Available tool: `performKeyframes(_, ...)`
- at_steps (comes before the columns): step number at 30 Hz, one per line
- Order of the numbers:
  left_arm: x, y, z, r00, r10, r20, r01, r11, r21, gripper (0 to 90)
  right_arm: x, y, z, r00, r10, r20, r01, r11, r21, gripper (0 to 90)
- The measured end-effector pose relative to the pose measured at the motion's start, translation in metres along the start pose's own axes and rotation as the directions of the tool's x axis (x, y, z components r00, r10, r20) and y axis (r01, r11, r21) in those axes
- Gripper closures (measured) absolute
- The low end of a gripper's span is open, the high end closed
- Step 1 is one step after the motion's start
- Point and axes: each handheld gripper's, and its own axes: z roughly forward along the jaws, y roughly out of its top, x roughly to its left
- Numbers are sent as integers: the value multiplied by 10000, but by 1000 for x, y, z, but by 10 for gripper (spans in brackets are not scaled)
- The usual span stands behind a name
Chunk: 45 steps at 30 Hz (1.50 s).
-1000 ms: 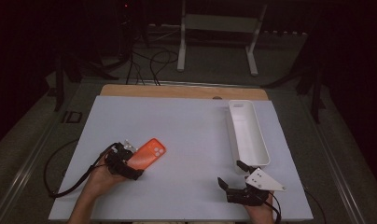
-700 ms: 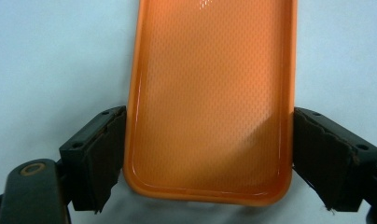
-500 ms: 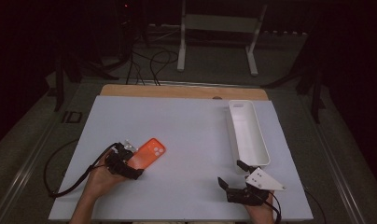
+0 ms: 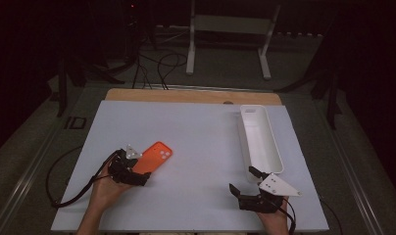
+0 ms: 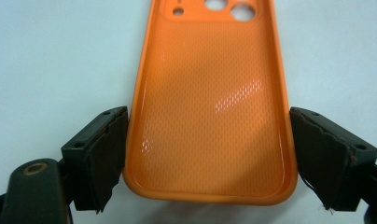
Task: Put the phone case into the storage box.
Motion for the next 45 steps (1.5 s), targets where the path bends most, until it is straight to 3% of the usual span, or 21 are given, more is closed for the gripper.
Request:
performKeyframes(5, -6, 1, -9, 9996, 139, -253, -156, 9974, -699, 159, -3, 5, 3, 9999, 79, -114, -76, 9996, 262, 104)
performKeyframes(7, -6, 1, -9, 9996, 139, -253, -156, 9974, -699, 159, -4, 6, 4, 9999, 68, -131, -64, 9995, 313, 104)
performKeyframes(8, -9, 1, -13, 9992, 149, -368, -190, 9936, -1116, 159, -4, 6, 4, 9999, 68, -131, -64, 9995, 313, 104)
performKeyframes(13, -13, 1, -19, 9984, -106, -558, -8, 9798, -2001, 160, -5, 18, 7, 9992, 14, -389, -3, 9996, 278, 104)
performKeyframes(17, -16, -1, -24, 9980, -156, -607, -7, 9656, -2601, 160, -7, 26, 14, 9979, 236, -605, -224, 9995, 205, 103)
performKeyframes(21, -22, 1, -30, 9962, -16, -875, -244, 9552, -2951, 161, -6, 33, 21, 9963, 318, -793, -301, 9993, 218, 102)
performKeyframes(34, -38, 15, -42, 9944, 314, -1011, -670, 9260, -3714, 163, 4, 42, 47, 9880, 602, -1424, -531, 9972, 529, 102)
performKeyframes(44, -54, 27, -51, 9920, 766, -1004, -1116, 9039, -4130, 163, 7, 55, 64, 9684, 1355, -2093, -1236, 9899, 687, 96)
performKeyframes(45, -58, 30, -52, 9913, 883, -973, -1214, 8989, -4209, 163, 7, 59, 69, 9624, 1518, -2253, -1391, 9877, 714, 96)
